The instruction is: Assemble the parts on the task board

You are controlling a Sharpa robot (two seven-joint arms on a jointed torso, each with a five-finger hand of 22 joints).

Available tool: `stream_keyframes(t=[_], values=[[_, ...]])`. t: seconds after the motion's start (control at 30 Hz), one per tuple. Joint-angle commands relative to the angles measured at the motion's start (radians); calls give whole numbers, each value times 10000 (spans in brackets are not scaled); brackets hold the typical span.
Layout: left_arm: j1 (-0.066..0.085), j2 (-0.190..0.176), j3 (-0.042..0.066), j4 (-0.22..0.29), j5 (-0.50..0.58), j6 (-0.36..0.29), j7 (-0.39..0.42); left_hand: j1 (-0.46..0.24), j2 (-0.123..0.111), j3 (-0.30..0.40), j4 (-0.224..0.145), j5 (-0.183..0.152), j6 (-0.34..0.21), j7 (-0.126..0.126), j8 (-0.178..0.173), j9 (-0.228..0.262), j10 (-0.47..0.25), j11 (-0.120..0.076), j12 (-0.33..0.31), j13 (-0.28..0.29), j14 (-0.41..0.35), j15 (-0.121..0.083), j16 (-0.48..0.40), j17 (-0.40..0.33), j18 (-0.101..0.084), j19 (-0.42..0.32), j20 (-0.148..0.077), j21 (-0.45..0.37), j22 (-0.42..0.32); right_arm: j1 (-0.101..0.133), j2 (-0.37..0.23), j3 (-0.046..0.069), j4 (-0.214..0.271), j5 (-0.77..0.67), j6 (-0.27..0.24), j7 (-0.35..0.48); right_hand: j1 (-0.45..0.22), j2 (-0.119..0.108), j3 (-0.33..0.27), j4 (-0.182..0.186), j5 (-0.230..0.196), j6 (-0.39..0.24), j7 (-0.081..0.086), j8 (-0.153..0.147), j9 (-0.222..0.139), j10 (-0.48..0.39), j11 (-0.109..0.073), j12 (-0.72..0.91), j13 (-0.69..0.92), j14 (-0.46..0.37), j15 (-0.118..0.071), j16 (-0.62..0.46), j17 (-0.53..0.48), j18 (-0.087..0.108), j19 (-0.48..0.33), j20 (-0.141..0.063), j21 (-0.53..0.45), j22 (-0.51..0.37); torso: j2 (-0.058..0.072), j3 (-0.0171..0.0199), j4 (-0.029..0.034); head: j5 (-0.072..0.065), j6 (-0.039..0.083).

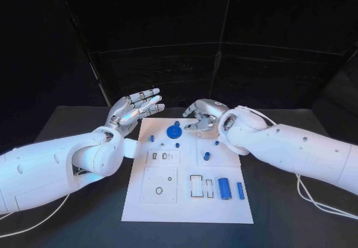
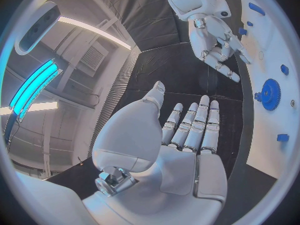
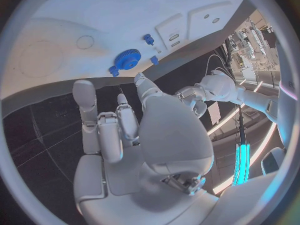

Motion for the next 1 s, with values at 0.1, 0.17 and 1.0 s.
stream_keyframes(t=[0.1,0.17,1.0], values=[[16,25,6,-134,-75,143,91,40,38,-7,-61,38,17,1067,-55,-8,13,22,-48,-1,6,13,-41,-9,136,79,2,-37,-9,32,-1234,-1,812,2345,-234,1221,151,-48,-35,-115,86,124,-8,59,12,-24,-37,-58,-19,699,7,-42,1148,10,-82,-28,-64,-25,-160,32,-162,-63,0],[13,60,5,-212,-75,157,90,40,39,-7,-61,38,21,1067,-55,-8,19,22,-47,0,7,13,-41,-9,136,85,2,-36,-9,31,-1721,-3,965,2636,-107,1295,171,-75,-58,-144,107,112,-8,52,5,-32,-39,-67,-30,701,3,-41,1153,10,-82,-34,-64,-26,-213,47,-199,-86,-1],[-80,323,1,-661,-75,276,115,39,41,-6,-63,38,28,1066,-55,-7,23,21,-46,1,14,11,-40,-8,137,105,1,-36,-7,-568,-2799,-14,-42,3066,528,1564,309,-145,-171,-295,266,53,-6,16,-23,-17,-41,-53,-13,711,-6,-35,1189,7,-79,-49,-69,-40,-334,172,-276,-521,-111]])
